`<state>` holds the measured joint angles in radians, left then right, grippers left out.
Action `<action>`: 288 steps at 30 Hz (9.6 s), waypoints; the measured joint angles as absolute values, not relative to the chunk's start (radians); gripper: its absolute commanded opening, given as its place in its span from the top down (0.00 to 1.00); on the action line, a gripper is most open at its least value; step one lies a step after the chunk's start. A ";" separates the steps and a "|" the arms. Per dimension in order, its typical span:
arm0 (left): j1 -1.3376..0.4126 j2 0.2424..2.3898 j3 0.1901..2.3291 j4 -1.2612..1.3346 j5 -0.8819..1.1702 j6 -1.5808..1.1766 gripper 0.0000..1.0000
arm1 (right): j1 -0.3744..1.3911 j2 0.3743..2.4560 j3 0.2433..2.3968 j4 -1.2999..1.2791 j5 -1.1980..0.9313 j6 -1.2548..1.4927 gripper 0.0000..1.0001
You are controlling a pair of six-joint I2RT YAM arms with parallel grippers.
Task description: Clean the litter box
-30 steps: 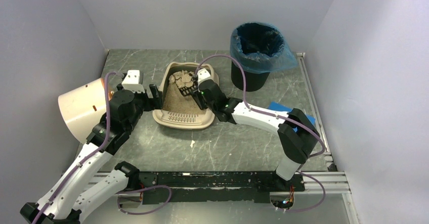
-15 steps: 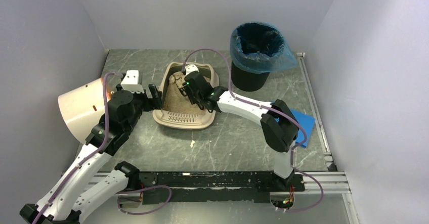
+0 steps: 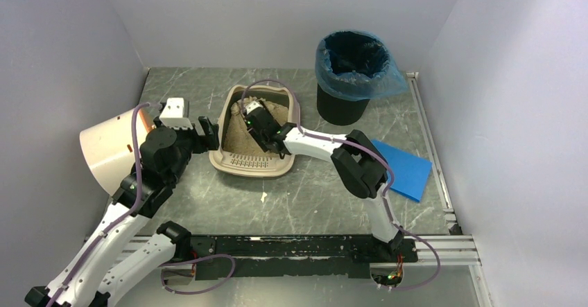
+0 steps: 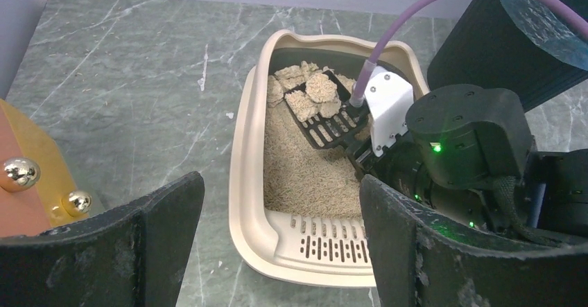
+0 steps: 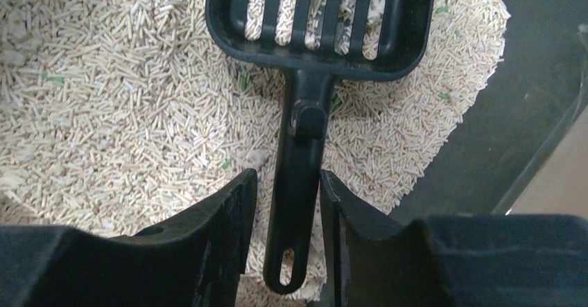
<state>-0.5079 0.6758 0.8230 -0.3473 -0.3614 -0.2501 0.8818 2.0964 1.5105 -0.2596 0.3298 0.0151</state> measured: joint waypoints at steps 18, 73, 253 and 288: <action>-0.508 0.675 0.823 -0.347 -0.363 -0.250 0.14 | 0.874 2.126 1.539 -0.201 0.355 -0.012 0.56; -0.508 0.682 0.823 -0.347 -0.371 -0.250 0.13 | 0.957 1.650 1.044 0.034 0.354 -0.031 1.00; -0.567 1.143 0.801 -0.126 0.107 -0.494 0.71 | 0.863 1.541 1.147 -0.057 0.051 0.333 1.00; -0.580 0.818 0.854 -0.361 -0.304 -0.309 0.21 | 0.951 1.521 1.198 -0.254 0.337 0.030 1.00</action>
